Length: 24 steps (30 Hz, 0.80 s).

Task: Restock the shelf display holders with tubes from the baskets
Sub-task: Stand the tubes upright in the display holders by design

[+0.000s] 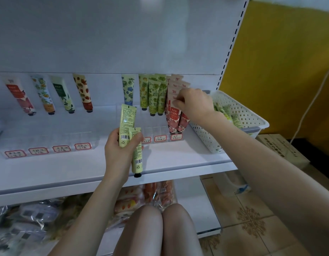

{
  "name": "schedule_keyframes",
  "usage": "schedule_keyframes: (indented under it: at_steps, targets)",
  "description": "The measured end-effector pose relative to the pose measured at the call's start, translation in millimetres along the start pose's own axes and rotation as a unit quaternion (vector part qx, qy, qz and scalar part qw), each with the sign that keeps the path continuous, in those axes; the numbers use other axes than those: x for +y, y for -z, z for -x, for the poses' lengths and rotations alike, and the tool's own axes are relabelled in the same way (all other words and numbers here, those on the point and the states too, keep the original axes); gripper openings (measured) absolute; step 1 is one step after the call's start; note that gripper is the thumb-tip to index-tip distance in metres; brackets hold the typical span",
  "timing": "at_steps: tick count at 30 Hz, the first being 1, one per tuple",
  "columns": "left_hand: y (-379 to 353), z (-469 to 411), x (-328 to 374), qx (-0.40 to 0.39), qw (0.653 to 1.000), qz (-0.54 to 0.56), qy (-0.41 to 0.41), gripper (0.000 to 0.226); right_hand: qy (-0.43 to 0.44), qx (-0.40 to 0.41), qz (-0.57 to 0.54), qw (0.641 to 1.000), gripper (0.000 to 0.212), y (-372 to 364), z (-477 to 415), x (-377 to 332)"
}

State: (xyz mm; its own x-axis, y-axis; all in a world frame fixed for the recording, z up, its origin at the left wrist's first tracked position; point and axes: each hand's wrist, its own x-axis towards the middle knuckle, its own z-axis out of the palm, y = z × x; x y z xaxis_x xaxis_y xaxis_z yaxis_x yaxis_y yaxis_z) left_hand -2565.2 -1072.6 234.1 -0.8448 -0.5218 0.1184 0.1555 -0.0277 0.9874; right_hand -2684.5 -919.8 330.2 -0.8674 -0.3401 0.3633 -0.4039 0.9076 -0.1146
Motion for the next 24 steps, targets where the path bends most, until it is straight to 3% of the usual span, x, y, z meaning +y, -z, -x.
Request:
schedule_keyframes:
  at_steps: [9,15,24]
  targets:
    - [-1,-1,2,-0.001,1.0,0.005,-0.002,0.022,-0.073,0.077,-0.053,0.993,0.031,19,1,28]
    - [-4,0,1,-0.006,1.0,0.0,0.0,0.021,-0.07,-0.01,-0.041,0.997,0.032,11,10,44]
    - [0,0,3,0.0,1.0,-0.015,-0.006,0.028,-0.053,-0.014,-0.068,0.996,0.028,2,7,32]
